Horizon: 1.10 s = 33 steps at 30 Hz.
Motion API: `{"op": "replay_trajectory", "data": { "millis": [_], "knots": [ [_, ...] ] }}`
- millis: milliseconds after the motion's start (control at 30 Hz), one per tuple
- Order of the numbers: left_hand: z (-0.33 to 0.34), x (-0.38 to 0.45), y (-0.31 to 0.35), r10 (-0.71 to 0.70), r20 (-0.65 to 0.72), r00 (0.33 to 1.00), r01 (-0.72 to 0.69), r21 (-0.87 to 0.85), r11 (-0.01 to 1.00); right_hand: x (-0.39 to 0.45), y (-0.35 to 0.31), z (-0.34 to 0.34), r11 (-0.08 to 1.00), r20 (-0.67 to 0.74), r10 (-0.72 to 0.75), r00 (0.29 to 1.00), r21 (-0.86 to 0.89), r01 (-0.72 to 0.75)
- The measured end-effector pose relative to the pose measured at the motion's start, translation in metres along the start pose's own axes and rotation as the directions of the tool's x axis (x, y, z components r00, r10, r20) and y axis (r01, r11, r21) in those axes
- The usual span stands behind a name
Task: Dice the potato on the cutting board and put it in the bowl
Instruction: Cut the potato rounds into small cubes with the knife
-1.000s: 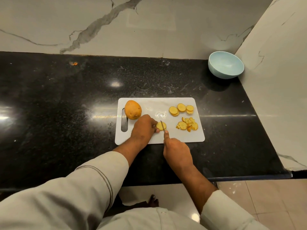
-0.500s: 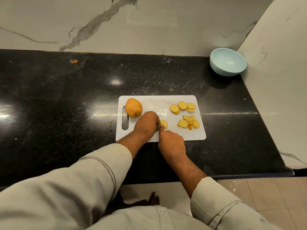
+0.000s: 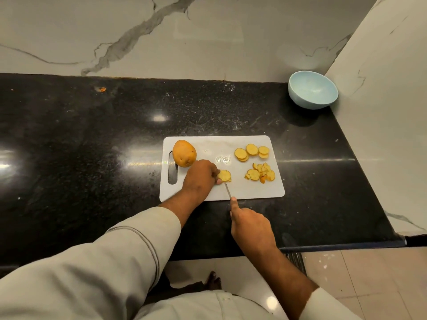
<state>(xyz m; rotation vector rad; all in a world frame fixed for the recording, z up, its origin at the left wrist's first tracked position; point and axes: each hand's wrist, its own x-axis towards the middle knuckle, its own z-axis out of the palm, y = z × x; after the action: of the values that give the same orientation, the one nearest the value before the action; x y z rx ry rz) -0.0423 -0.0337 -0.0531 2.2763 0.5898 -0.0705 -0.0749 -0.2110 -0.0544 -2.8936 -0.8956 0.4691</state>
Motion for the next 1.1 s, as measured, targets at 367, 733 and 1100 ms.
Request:
{"op": "replay_trajectory", "data": {
  "millis": [367, 733, 1100],
  "knots": [
    [0.0, -0.007, -0.002, 0.012, -0.028, 1.0, -0.012, 0.0, 1.0, 0.04, -0.022, -0.009, 1.0, -0.075, 0.001, 0.997, 0.004, -0.001],
    [-0.007, -0.002, 0.007, 0.004, 0.047, 0.999, -0.011, 0.138, 0.99, 0.054, -0.029, -0.005, 0.999, -0.034, -0.014, 0.999, -0.036, 0.013],
    [-0.012, -0.003, 0.016, 0.026, 0.084, 0.996, -0.047, 0.26, 0.964, 0.059, -0.036, -0.009, 0.999, 0.01, -0.046, 0.999, -0.026, 0.046]
  ]
}}
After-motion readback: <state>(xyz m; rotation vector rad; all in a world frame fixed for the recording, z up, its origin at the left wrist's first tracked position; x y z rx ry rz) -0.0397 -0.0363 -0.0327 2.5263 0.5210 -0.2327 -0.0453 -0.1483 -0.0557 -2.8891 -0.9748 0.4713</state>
